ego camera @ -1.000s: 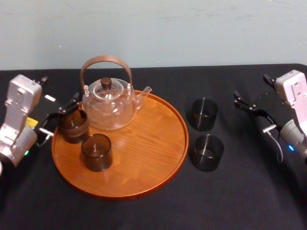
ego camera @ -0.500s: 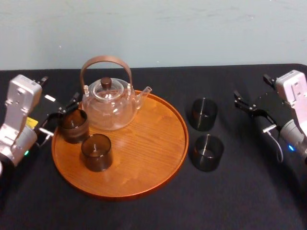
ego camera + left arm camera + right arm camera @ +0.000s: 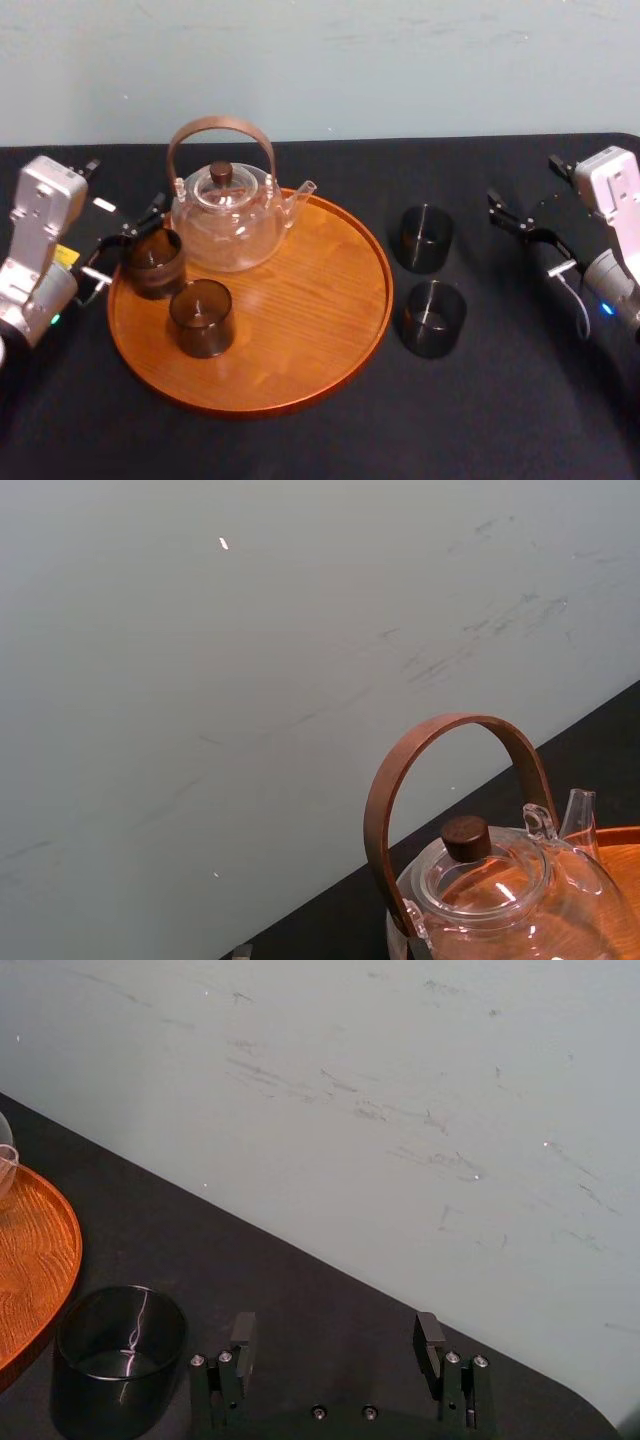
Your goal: Pick up the glass from the table and place it on the tray.
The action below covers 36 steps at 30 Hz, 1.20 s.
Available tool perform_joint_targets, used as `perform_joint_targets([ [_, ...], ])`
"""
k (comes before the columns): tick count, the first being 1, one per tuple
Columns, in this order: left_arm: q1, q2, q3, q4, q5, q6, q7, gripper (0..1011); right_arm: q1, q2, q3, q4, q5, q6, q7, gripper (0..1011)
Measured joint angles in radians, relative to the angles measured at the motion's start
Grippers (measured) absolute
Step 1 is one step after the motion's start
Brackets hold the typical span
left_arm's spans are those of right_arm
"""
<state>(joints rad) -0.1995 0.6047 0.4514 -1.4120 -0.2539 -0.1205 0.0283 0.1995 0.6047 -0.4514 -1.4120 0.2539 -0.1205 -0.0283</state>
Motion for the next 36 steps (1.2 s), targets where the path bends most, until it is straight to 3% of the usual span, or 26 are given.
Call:
perform_joint_targets([
  [13,0.000,0.000,0.000,0.000,0.000,0.000,0.000,1001,0.000,-0.001,0.001,0.000,0.000,0.000,0.002,1002],
  [19,0.000,0.000,0.000,0.000,0.000,0.000,0.000,1001,-0.010,0.001,0.015,-0.016,0.002,0.009,0.042,1002],
  [28,0.000,0.000,0.000,0.000,0.000,0.000,0.000,1001,-0.061,0.029,0.054,-0.101,0.063,0.064,0.122,1002],
  [36,0.000,0.000,0.000,0.000,0.000,0.000,0.000,1001,-0.135,0.078,0.099,-0.208,0.130,0.119,0.203,1002],
])
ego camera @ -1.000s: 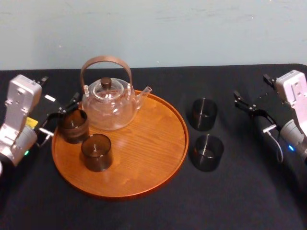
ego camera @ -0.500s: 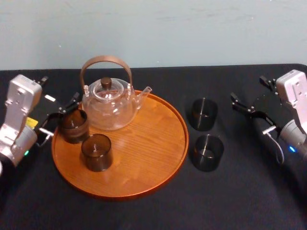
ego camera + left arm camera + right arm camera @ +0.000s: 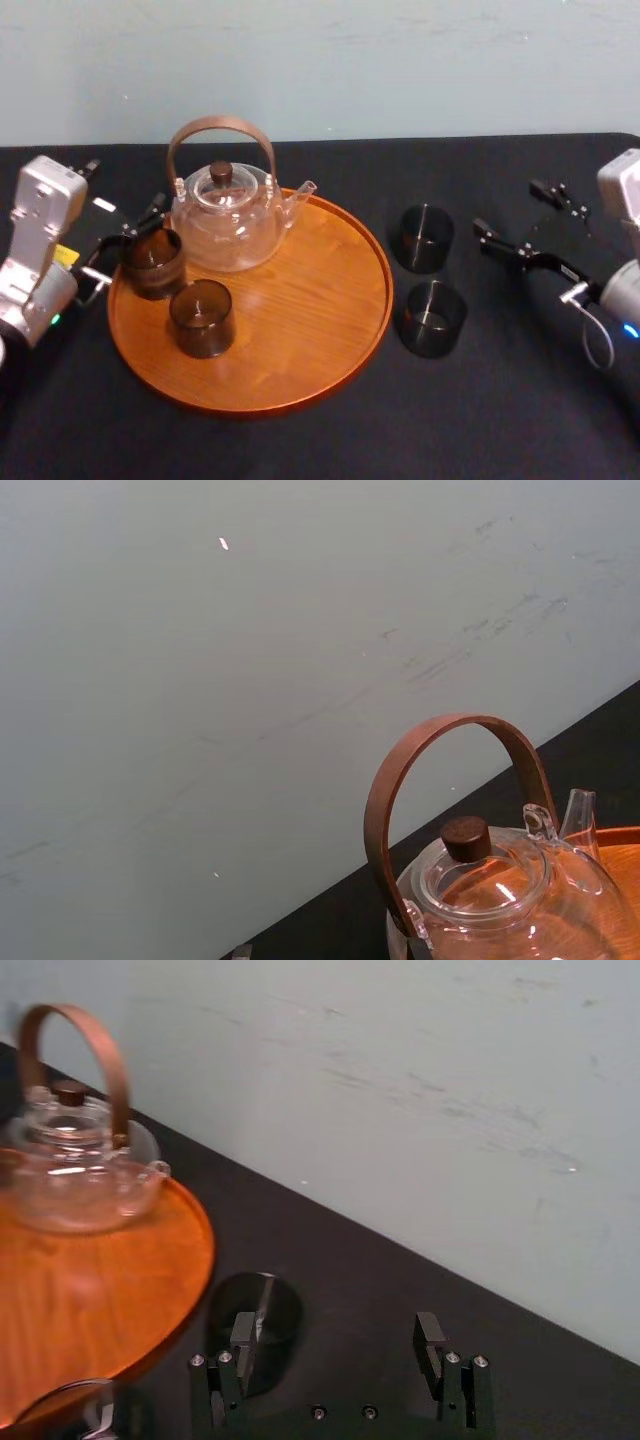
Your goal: Pick up the glass from the table and place it on the tray.
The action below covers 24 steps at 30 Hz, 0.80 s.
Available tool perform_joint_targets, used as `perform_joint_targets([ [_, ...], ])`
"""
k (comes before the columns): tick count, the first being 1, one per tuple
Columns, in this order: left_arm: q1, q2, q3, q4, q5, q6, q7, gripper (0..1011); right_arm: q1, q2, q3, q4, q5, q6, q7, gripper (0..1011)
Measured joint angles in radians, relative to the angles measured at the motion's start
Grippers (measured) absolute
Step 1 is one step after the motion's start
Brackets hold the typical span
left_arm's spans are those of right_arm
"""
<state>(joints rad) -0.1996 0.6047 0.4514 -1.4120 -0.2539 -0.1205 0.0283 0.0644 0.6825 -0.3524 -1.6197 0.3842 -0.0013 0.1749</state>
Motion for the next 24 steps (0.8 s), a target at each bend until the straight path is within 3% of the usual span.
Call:
perform_joint_targets([
  [12,0.000,0.000,0.000,0.000,0.000,0.000,0.000,1001,-0.120,0.093,0.053,-0.107,0.051,0.022,0.124,1002],
  [24,0.000,0.000,0.000,0.000,0.000,0.000,0.000,1001,-0.196,0.172,0.078,-0.155,0.067,0.015,0.263,1002],
])
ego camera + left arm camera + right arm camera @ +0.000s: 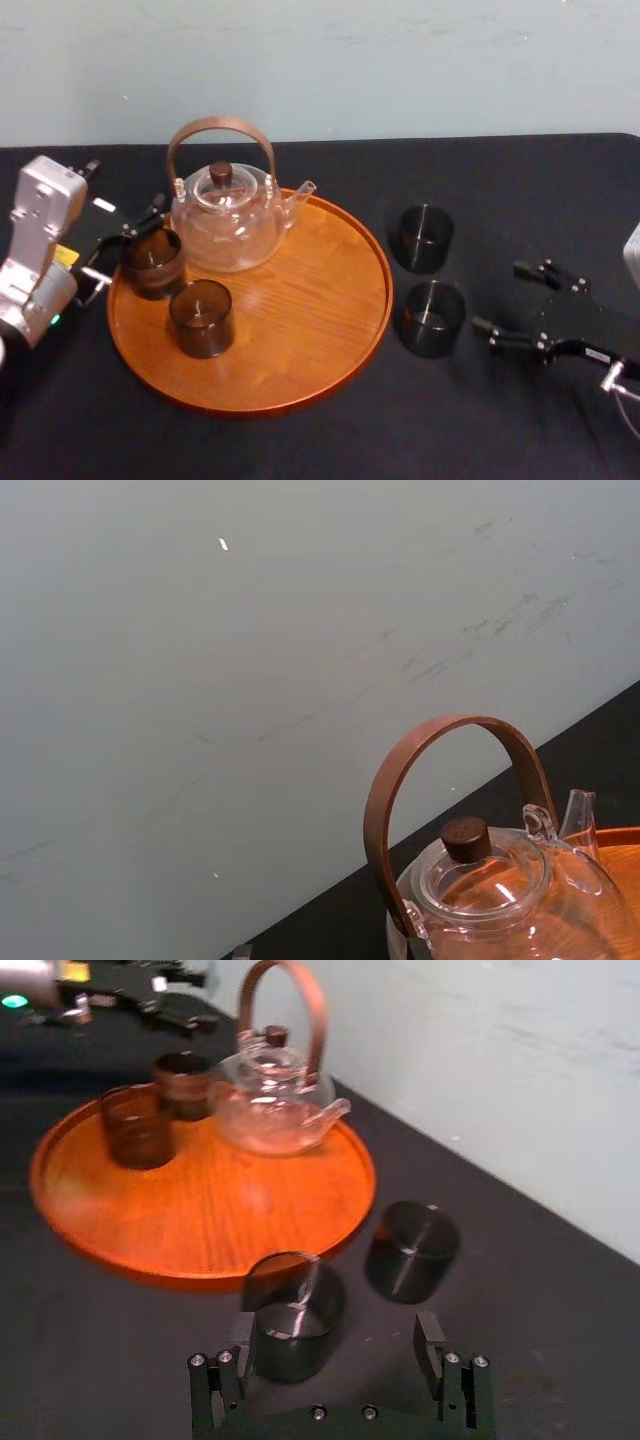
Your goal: Pick up the glass from the table and place it on the tray.
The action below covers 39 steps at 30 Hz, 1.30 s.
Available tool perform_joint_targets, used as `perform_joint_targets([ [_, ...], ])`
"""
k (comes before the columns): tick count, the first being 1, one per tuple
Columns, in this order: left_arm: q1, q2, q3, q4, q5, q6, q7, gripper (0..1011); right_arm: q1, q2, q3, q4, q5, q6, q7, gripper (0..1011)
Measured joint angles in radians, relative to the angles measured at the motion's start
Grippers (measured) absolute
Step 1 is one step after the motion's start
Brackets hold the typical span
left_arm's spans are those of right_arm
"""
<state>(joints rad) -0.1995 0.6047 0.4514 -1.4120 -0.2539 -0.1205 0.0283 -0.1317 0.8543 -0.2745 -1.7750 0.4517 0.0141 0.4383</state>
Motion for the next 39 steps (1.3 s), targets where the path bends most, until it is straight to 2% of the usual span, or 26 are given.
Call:
perform_joint_targets([
  [5,0.000,0.000,0.000,0.000,0.000,0.000,0.000,1001,-0.005,0.019,-0.001,-0.002,-0.007,0.000,0.055,1002],
  [10,0.000,0.000,0.000,0.000,0.000,0.000,0.000,1001,-0.002,0.020,-0.006,0.002,-0.019,0.008,0.084,1002],
  [17,0.000,0.000,0.000,0.000,0.000,0.000,0.000,1001,0.023,-0.011,-0.017,0.024,-0.029,0.040,0.108,1002],
  [27,0.000,0.000,0.000,0.000,0.000,0.000,0.000,1001,0.081,-0.062,-0.049,0.063,-0.011,0.126,0.128,1002],
  [39,0.000,0.000,0.000,0.000,0.000,0.000,0.000,1001,0.145,-0.096,-0.088,0.107,0.013,0.197,0.122,1002],
])
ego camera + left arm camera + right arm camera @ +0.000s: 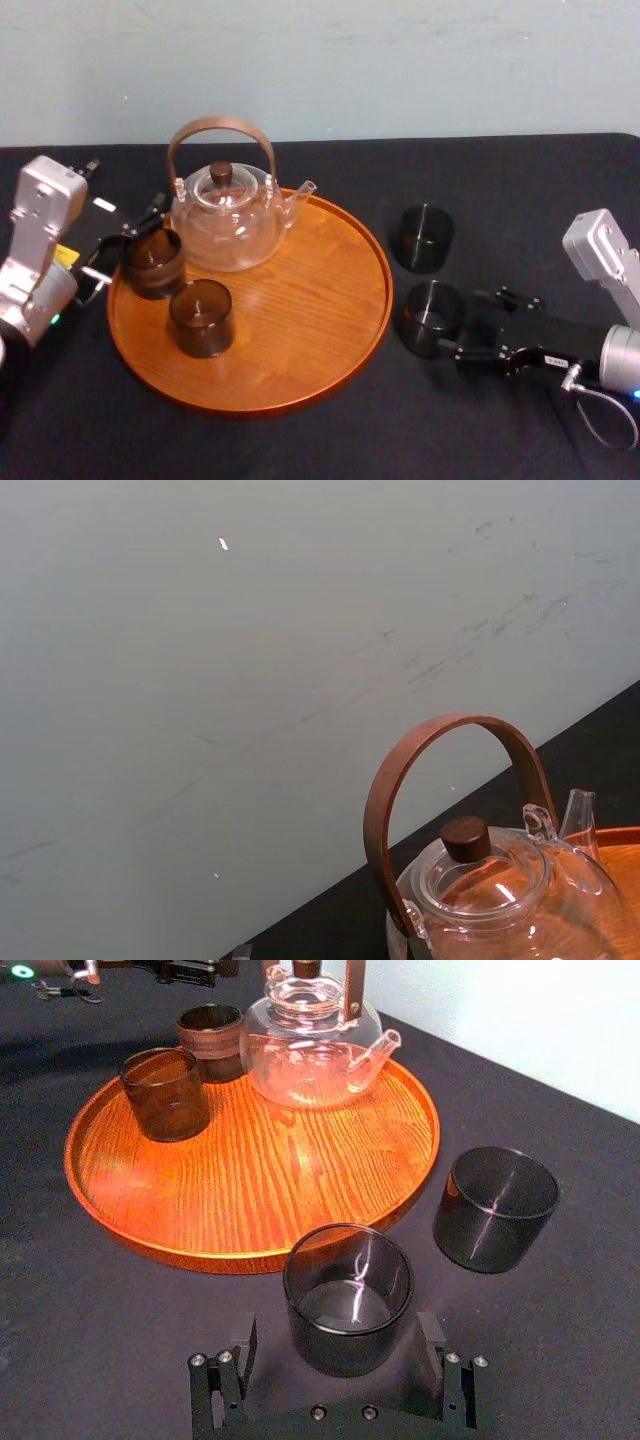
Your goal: Pick up the glass from the table and place it on the tray.
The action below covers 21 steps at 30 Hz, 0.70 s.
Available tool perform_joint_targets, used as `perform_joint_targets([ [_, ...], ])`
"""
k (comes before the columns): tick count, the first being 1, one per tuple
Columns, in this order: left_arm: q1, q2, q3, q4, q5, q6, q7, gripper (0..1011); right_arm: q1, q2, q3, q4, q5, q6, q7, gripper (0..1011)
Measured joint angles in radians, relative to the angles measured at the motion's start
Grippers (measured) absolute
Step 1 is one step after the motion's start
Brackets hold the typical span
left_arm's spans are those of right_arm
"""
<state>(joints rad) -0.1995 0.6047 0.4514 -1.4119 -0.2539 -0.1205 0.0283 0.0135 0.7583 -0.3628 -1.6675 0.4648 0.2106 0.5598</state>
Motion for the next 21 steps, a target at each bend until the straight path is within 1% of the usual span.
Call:
perform_joint_targets([
  [7,0.000,0.000,0.000,0.000,0.000,0.000,0.000,1002,0.035,-0.015,-0.022,0.027,-0.001,0.017,-0.004,1002],
  [13,0.000,0.000,0.000,0.000,0.000,0.000,0.000,1001,0.076,-0.032,-0.048,0.055,-0.008,0.029,-0.002,1002],
  [21,0.000,0.000,0.000,0.000,0.000,0.000,0.000,1001,0.112,-0.048,-0.072,0.079,-0.018,0.037,0.001,1003],
])
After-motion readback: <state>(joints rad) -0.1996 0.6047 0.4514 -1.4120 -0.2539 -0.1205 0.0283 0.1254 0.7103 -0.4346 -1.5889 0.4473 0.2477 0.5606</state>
